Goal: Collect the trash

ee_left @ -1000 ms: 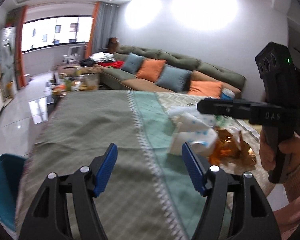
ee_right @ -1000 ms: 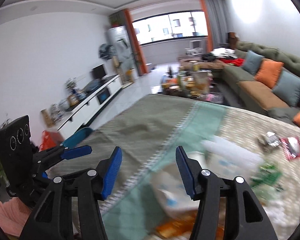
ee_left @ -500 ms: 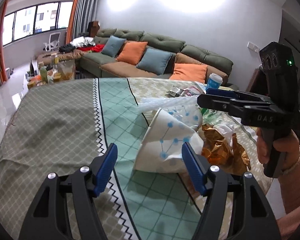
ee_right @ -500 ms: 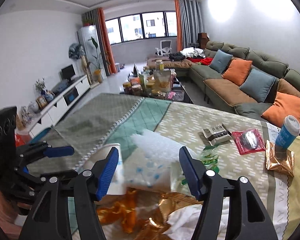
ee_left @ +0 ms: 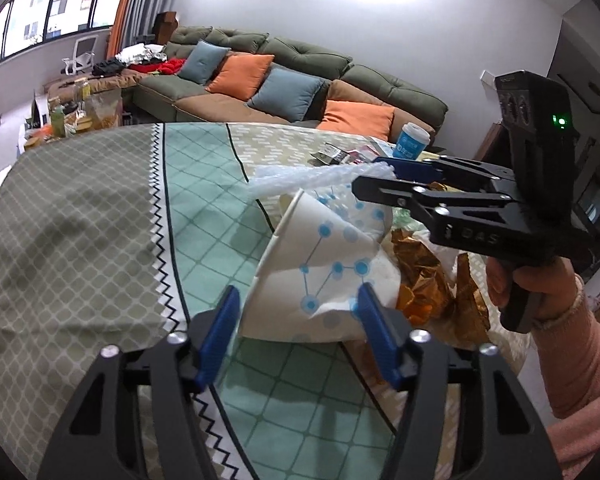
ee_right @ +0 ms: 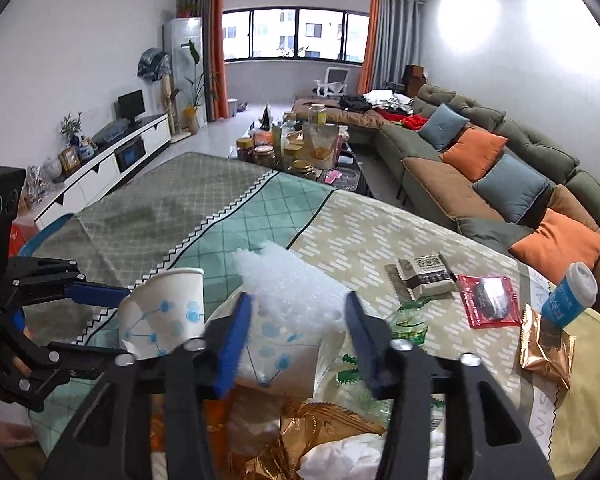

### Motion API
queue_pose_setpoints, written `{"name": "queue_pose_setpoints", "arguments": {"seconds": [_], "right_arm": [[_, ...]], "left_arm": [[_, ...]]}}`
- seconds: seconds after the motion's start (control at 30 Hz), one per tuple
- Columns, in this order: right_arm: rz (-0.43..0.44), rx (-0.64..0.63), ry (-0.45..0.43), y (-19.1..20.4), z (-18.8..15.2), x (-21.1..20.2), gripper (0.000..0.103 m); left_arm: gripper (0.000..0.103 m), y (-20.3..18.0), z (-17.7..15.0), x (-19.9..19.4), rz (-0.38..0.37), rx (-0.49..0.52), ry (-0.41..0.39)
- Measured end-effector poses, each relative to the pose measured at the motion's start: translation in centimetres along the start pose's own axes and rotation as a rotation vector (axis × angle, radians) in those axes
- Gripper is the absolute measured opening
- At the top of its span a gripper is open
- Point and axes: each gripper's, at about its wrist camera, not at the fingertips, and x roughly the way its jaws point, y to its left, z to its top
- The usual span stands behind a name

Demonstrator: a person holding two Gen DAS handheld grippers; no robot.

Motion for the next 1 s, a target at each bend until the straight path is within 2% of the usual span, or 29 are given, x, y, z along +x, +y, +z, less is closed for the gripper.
{"name": "queue_pose_setpoints", "arguments": {"seconds": [0.07, 0.13, 0.2, 0.27, 0.57, 0.73, 1.0], "right_arm": [[0.003, -0.007, -0.003, 0.1, -0.1, 0.0, 0.03], [0.014, -0.011, -0.004, 0.1, -0.1, -0.1, 0.015], [0.021, -0.008, -0.008, 0.1, -0.1, -0.2, 0.014], [0.023, -0.004, -0.02, 0.1, 0.0, -0.5, 0.014], [0.069, 0.037, -0.068, 0.0, 0.4, -2.0, 0.013], [0.099, 0.07, -0.074, -0.1, 0.3, -2.3, 0.013], [0.141, 0.091, -0.105, 0.3, 0.4, -3.5, 0.013]], "left_arm": [[0.05, 0.0, -0.1, 0.0, -0.011, 0.005, 0.003], [0.046, -0.1, -0.3, 0.1, -0.019, 0.009, 0.009], [0.041, -0.2, -0.5, 0.1, -0.029, 0.017, 0.015], [0.032, -0.4, -0.6, 0.1, -0.031, 0.025, 0.019], [0.013, -1.6, -1.4, -0.5, -0.075, 0.044, 0.017], [0.009, -2.3, -2.0, -1.3, -0.074, 0.059, -0.004], [0.006, -2.9, -2.5, -3.1, -0.025, 0.054, -0.051]]}}
